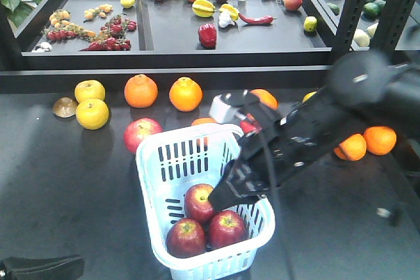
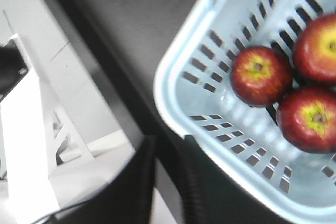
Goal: Pick three apples into basket with both arms
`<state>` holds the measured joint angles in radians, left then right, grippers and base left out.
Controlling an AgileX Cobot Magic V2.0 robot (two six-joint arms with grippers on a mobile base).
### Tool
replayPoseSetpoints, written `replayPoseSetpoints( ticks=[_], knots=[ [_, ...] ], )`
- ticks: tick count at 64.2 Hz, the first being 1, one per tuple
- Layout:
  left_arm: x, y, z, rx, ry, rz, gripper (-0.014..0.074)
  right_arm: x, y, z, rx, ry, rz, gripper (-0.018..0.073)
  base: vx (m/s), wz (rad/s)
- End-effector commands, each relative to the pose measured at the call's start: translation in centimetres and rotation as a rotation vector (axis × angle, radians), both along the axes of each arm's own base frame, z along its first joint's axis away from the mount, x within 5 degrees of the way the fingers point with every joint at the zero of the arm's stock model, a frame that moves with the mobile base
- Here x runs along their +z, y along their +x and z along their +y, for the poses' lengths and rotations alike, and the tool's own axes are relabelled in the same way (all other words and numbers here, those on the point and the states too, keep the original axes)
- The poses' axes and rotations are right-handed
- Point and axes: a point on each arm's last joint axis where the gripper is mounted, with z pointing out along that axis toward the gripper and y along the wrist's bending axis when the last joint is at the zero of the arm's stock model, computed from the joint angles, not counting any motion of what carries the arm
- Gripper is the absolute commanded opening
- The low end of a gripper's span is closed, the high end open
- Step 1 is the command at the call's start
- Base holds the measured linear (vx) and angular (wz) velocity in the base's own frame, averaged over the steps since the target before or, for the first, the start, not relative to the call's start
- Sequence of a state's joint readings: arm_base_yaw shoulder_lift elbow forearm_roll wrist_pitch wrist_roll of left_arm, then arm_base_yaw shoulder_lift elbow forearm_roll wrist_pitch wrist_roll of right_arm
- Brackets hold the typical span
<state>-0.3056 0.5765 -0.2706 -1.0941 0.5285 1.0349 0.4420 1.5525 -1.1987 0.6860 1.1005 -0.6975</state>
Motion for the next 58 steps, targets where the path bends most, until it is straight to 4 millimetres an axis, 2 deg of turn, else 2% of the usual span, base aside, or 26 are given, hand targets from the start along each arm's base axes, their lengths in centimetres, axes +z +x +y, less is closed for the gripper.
replayPoseSetpoints(
  ticks=[1,10,15,18,23,38,49,58],
  knots=[
    [0.9,0.3,-0.1,0.025,-0.05,-0.012,-0.0006,4.4,-2.1,-0.8,0.039,0.085,-0.122,-0.0011,0.0,0.0],
    [0.9,0.3,-0.1,0.024,-0.05,-0.011,-0.0006,8.1,-5.4,-2.3,0.061,0.134,-0.234,-0.0004,0.0,0.0],
    [0.9,0.3,-0.1,0.024,-0.05,-0.011,-0.0006,9.3,-7.6,-3.4,0.064,0.156,-0.306,-0.0005,0.0,0.0],
    [0.9,0.3,-0.1,0.024,-0.05,-0.011,-0.0006,9.3,-8.6,-3.9,0.055,0.164,-0.35,-0.0005,0.0,0.0],
    [0.9,0.3,-0.1,0.024,-0.05,-0.011,-0.0006,8.0,-10.2,-5.1,0.0,0.166,-0.42,-0.0005,0.0,0.0],
    [0.9,0.3,-0.1,0.024,-0.05,-0.011,-0.0006,1.0,-13.9,-8.3,-0.234,0.164,-0.511,-0.0005,0.0,0.0],
    [0.9,0.3,-0.1,0.024,-0.05,-0.011,-0.0006,-1.4,-15.5,-9.8,-0.325,0.179,-0.593,-0.0005,0.0,0.0],
    [0.9,0.3,-0.1,0.024,-0.05,-0.011,-0.0006,-2.6,-15.6,-10.4,-0.383,0.18,-0.641,-0.0005,0.0,0.0]
  ],
)
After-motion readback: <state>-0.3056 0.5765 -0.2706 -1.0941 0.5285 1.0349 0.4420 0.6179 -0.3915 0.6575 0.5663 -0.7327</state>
